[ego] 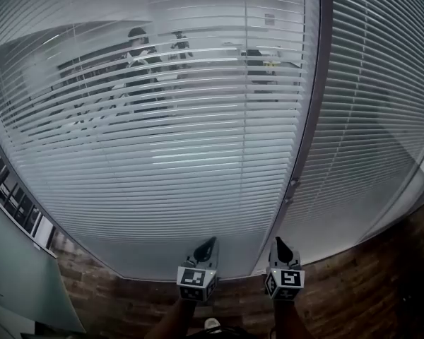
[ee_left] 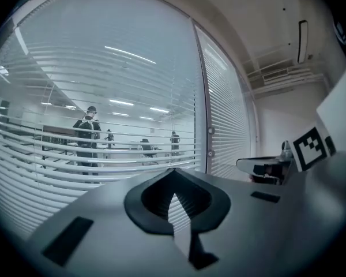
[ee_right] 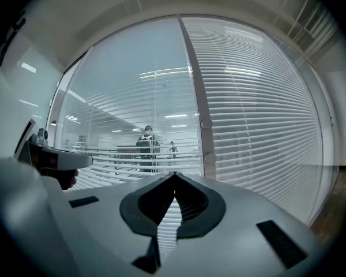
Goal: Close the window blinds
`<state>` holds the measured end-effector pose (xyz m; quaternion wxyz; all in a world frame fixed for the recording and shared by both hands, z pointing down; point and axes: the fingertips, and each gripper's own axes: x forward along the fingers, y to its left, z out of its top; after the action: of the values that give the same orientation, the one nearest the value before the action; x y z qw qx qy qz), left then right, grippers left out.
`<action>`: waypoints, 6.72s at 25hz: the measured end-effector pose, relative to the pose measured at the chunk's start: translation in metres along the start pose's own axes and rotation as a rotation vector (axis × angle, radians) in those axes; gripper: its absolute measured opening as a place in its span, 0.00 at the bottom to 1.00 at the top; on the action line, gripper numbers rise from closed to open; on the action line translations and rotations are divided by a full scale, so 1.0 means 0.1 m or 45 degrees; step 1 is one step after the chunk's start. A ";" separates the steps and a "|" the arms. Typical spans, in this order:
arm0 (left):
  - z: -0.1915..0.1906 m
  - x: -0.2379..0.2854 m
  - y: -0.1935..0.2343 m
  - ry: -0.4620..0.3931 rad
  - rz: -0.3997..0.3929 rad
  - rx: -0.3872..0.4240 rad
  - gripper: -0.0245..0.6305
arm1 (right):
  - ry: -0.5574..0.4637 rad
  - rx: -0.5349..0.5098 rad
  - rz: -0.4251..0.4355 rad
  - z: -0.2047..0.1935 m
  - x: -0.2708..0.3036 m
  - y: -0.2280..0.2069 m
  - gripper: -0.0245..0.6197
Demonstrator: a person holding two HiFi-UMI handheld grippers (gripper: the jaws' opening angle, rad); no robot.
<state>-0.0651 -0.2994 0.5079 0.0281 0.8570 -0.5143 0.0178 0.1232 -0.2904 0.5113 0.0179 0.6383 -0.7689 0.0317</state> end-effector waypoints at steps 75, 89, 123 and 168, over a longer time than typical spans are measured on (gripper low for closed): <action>0.13 1.04 -0.20 -0.013 -0.077 0.056 0.04 | -0.135 -0.103 -0.091 0.75 1.12 -0.85 0.25; 0.15 1.09 -0.15 -0.008 -0.065 0.041 0.04 | -0.139 -0.139 -0.081 0.79 1.14 -0.89 0.24; 0.12 1.00 -0.12 0.009 -0.052 0.048 0.04 | -0.035 -1.818 -0.205 0.74 1.09 -0.71 0.24; 0.17 0.85 0.02 0.006 0.021 0.053 0.04 | 0.035 -1.738 -0.177 0.75 1.13 -0.69 0.24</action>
<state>-0.0273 -0.3764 0.4963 0.0113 0.8531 -0.5208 0.0305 0.1716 -0.4189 0.4457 0.4279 0.5316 -0.5737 -0.4530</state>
